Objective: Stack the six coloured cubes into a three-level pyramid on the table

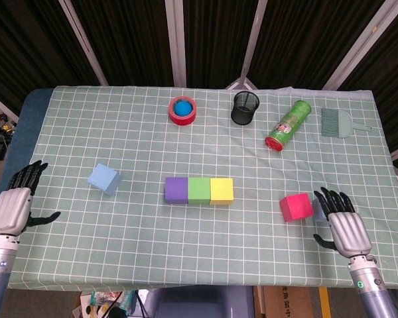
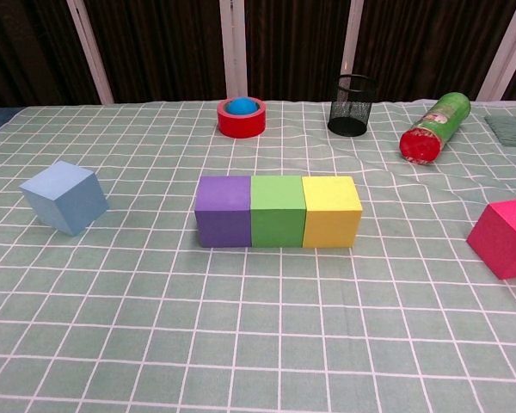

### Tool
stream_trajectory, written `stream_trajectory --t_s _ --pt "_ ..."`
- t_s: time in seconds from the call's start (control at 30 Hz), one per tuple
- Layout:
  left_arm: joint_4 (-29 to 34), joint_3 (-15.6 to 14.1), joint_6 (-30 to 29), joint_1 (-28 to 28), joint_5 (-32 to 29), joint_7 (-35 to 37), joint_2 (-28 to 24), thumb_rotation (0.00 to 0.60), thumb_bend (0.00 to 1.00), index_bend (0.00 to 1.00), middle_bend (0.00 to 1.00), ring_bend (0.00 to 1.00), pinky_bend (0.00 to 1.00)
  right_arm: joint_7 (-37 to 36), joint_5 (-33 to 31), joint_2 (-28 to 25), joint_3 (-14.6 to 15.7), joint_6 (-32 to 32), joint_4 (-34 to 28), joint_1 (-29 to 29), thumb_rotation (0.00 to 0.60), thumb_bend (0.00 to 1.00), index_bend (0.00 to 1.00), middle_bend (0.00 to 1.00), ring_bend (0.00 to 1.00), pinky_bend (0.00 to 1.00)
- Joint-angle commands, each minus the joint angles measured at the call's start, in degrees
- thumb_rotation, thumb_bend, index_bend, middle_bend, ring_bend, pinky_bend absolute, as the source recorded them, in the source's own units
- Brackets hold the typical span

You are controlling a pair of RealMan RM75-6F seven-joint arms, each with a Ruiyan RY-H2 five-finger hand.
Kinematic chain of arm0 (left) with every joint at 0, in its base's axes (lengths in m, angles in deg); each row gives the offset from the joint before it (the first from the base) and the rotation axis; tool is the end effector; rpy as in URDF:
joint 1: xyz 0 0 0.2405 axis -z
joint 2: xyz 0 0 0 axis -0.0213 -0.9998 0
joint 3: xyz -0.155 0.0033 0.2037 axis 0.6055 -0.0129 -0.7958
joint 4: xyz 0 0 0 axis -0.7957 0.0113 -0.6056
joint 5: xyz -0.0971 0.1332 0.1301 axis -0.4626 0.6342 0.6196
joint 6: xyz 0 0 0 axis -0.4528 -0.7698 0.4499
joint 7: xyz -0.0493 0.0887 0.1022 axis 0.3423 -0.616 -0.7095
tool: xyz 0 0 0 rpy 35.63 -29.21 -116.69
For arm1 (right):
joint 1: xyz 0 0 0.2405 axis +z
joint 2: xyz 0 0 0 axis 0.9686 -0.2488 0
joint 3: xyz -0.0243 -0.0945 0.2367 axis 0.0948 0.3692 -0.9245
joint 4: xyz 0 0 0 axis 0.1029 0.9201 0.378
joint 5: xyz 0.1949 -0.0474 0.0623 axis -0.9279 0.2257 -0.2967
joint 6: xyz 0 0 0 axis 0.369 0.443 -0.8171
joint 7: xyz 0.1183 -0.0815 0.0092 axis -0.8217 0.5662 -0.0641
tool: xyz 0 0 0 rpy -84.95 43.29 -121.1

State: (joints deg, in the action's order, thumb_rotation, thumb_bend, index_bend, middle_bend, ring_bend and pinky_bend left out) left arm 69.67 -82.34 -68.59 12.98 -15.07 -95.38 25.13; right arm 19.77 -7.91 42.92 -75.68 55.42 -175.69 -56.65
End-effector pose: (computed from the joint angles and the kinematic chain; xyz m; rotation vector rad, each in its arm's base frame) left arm -0.2546 0.2320 0.1449 -1.3390 -1.0699 -0.9306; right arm -0.2779 -0.2084 0.1143 1.5549 -0.9993 0.7672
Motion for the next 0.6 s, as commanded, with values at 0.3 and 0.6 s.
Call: stream_trajectory --t_s 0.3,0.6 --pt "1.04 1.07 -0.56 -0.22 -0.8 0.88 -1.53 0.6 0.1 0.0 0.0 0.0 0.06 1.7 -0.16 0.97 -2.53 -5.88 -0.4 1.33 0.6 0.24 0.0 0.03 0.0 0.0" --pt "0.88 1.5 -0.27 -0.26 -1.65 1.65 -2.16 0.6 0.1 0.0 0.0 0.0 0.06 6.37 -5.88 3.45 -5.94 -13.3 2.42 4.82 0.6 0.24 0.0 0.09 0.03 0.0"
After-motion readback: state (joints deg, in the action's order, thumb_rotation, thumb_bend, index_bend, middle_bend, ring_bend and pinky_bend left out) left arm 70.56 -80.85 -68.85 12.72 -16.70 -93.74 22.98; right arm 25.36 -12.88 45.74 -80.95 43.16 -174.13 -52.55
